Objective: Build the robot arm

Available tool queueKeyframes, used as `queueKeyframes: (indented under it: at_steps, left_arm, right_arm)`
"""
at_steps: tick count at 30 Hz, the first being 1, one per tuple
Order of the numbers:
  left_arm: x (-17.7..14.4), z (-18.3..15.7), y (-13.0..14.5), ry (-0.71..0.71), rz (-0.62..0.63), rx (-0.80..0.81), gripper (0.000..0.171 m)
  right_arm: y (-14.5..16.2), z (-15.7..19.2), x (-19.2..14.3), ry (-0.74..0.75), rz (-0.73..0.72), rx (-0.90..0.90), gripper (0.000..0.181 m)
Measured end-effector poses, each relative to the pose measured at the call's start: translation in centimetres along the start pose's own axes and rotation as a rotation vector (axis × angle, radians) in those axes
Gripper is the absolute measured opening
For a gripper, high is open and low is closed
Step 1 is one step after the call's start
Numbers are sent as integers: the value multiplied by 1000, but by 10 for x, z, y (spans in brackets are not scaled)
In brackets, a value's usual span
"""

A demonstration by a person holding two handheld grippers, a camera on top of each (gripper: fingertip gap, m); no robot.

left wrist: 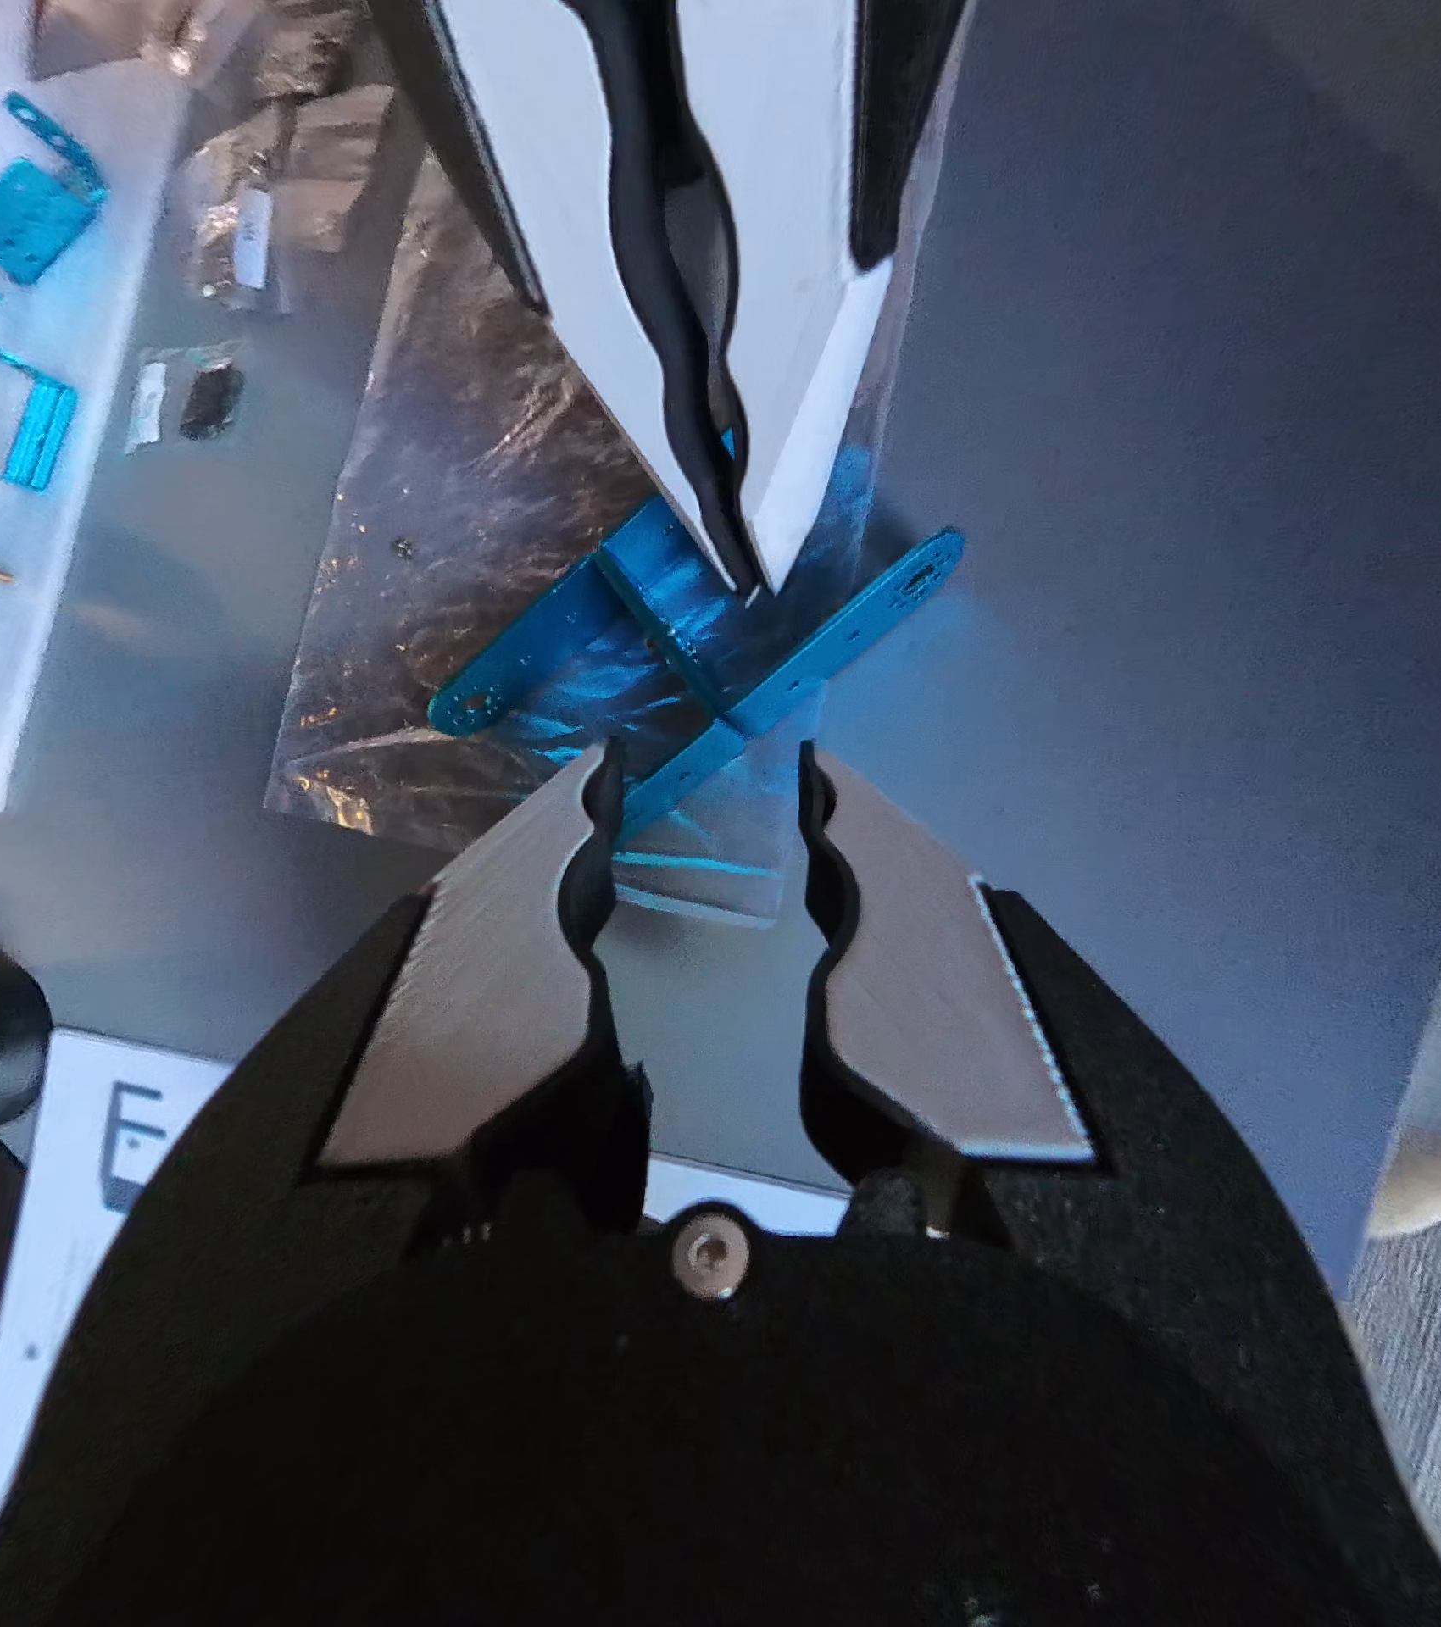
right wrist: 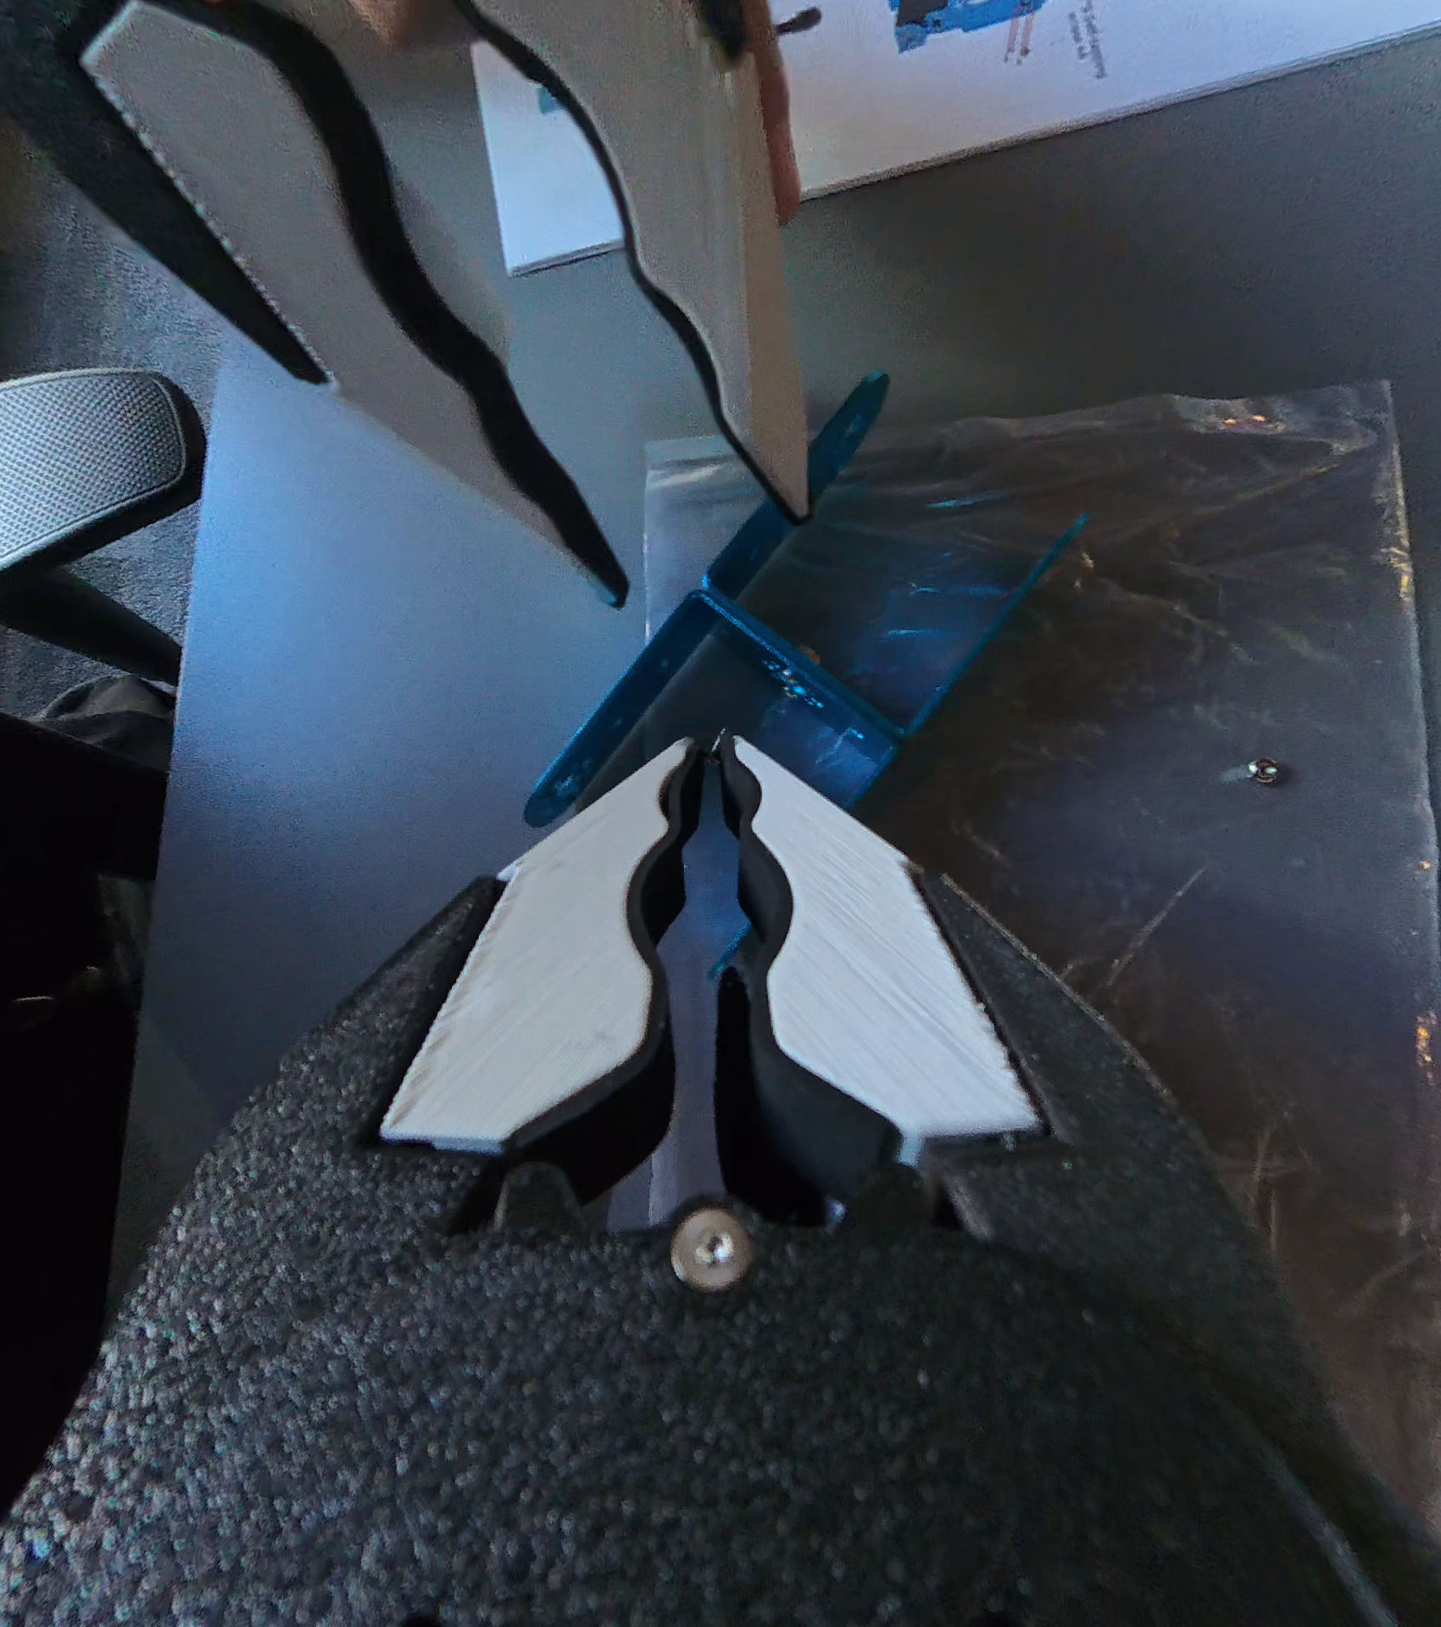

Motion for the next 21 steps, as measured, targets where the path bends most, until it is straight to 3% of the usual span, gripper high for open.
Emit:
queueKeyframes:
  at_steps: [2,6,9,13,17,21]
  left_arm:
    - [6,7,6,40,52,31,32]
    - [13,9,2,128,27,46,14]
    - [12,5,-3,113,23,74,4]
    - [1,8,-19,-103,-78,84,0]
    - [-15,14,-43,-383,-203,30,0]
    - [-20,17,-66,-617,-354,-80,0]
  right_arm:
    - [0,-2,-2,3,-5,-2,3]
    - [-2,-6,-7,-35,-12,19,3]
    - [-8,-9,-21,-61,-39,-22,3]
    - [-24,-12,-49,-83,-23,-141,3]
    - [-53,0,-88,-221,45,-266,3]
    - [-75,-4,-108,-72,234,-434,3]
Point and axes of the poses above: each gripper's, where its closed fingertips meet, x out along the fingers, y out of its underside, z = x × y across the jaws, the point moved 6 cm from there along -x, back along the fingers, and after that the axes turned 14 degrees about x, right-handed, at the moved point
